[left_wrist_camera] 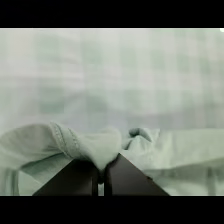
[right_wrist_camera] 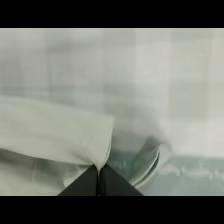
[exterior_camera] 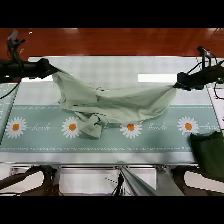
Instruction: Fold the shirts.
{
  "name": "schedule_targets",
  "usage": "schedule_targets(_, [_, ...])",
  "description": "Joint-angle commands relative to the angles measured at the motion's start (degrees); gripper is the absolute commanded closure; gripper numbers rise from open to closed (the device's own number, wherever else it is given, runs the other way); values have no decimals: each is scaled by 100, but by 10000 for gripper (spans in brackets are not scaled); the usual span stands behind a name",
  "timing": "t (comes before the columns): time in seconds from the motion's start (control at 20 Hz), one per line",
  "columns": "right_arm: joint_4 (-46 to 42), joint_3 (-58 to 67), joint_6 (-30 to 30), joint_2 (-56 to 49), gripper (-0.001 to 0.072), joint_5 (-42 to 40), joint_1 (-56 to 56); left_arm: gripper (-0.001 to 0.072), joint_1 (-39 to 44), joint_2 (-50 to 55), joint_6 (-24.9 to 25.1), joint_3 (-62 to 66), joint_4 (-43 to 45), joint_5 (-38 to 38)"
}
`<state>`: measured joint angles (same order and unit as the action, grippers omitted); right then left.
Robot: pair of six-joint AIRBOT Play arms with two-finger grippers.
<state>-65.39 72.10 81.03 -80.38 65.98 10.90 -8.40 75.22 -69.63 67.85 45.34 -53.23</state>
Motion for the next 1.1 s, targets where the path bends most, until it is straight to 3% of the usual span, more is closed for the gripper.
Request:
schedule_targets(0.0, [173,-7,61,-516,693,-1075,0,677,153,715,146,-15,-166,927])
schedule_targets(0.2, [192,-7,168,-859,693,-1255,0,652,175,1209,146,-15,-168,369])
schedule_targets(0.25, [195,-7,168,-901,693,-1235,0,534,157,1252,146,-13,-168,111])
schedule_targets(0.3, [192,-7,168,-903,693,-1226,0,371,101,1241,144,-9,-166,-168])
schedule_targets(0.35, [208,4,164,-887,688,-1211,0,299,0,1224,138,39,-157,-520])
schedule_targets(0.4, [210,11,151,-846,590,-1165,4,301,-164,1222,81,138,-120,-1001])
schedule_targets(0.45, [205,11,-15,-767,389,-1113,35,301,-361,1222,-175,229,-17,-1432])
schedule_targets(0.5, [190,11,-258,-638,260,-1021,94,300,-599,1193,-461,278,111,-1888])
schedule_targets(0.7, [-839,9,-424,2,256,-343,586,298,-1228,706,-542,-79,511,-2914])
schedule_targets(0.75, [-1285,9,-422,72,256,-13,754,264,-1261,501,-542,-334,616,-2942])
schedule_targets(0.8, [-1386,-24,-376,85,256,210,975,131,-1257,273,-544,-697,614,-2914])
schedule_targets(0.85, [-1187,-127,-350,83,255,284,1233,66,-1215,83,-542,-1073,588,-2876])
schedule_targets(1.05, [-608,-634,-553,85,255,343,1738,61,-824,-175,-273,-2332,260,-2518])
